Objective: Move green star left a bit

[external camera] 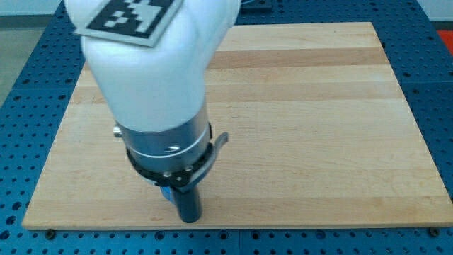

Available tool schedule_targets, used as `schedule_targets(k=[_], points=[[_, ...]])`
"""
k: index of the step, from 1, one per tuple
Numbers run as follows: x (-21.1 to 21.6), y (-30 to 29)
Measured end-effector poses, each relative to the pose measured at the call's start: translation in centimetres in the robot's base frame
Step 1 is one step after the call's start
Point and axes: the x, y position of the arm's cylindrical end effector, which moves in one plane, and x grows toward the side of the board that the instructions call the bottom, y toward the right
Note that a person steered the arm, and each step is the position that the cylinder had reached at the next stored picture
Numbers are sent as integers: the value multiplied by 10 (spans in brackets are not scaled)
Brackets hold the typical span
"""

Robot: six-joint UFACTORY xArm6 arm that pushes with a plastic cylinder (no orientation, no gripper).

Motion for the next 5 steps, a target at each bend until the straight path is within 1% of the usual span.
schedule_targets(k=[2,3,4,5], points=[[-5,-54],[6,-54],[6,-30],[6,15]])
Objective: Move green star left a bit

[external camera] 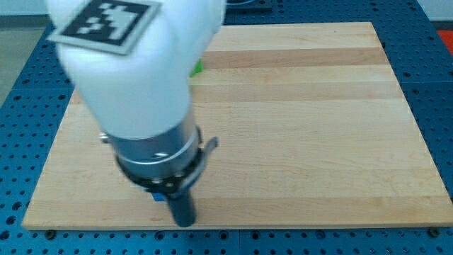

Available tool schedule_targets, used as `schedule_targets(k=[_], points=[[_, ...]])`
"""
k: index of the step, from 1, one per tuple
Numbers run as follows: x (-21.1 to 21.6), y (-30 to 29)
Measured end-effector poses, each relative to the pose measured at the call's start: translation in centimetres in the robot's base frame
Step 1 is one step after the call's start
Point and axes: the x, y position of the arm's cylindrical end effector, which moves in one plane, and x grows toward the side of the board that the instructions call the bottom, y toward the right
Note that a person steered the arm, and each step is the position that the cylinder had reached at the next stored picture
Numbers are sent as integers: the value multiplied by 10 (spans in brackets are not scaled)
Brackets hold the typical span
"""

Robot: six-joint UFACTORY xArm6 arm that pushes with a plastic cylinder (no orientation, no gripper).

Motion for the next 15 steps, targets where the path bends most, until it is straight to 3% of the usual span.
schedule_targets(k=[3,5,6,7,9,13,15], points=[[0,42],[-214,99],[-305,99],[-318,81],[-306,14],[-306,-13],[-303,5]])
